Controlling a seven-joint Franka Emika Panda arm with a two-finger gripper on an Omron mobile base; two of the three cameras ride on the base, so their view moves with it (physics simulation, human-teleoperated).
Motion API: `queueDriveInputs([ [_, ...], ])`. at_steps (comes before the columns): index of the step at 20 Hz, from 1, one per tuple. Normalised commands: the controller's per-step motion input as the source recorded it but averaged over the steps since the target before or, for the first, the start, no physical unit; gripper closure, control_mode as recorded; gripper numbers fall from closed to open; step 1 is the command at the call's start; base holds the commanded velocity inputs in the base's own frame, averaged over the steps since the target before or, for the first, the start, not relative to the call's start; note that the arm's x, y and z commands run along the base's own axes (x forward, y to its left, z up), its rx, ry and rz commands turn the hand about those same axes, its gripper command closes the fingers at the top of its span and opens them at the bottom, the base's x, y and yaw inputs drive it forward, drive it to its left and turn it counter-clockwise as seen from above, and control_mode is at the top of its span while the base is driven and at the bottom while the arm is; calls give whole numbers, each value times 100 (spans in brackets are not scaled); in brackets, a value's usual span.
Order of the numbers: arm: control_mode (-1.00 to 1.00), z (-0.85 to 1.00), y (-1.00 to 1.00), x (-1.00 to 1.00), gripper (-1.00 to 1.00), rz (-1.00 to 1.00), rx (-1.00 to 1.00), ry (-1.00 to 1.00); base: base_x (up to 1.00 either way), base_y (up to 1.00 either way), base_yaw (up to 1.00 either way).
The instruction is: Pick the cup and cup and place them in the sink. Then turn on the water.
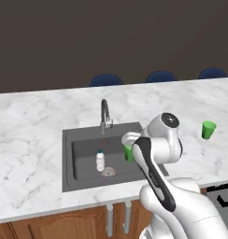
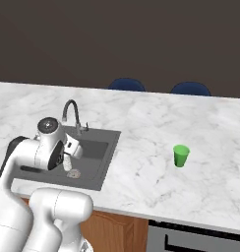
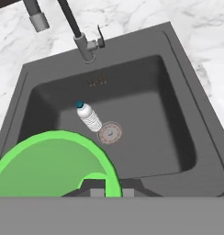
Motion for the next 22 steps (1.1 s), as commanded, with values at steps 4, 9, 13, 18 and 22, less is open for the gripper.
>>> queueDriveInputs([
  [4,-100,-31,0,27,100,0,0,0,0,0,0],
  [9,-100,-26,0,39,100,0,0,0,0,0,0],
  [13,-100,-11,0,34,100,0,0,0,0,0,0],
  [18,-100,-26,0,14,100,0,0,0,0,0,0],
  [22,-100,-30,0,9,100,0,0,0,0,0,0],
])
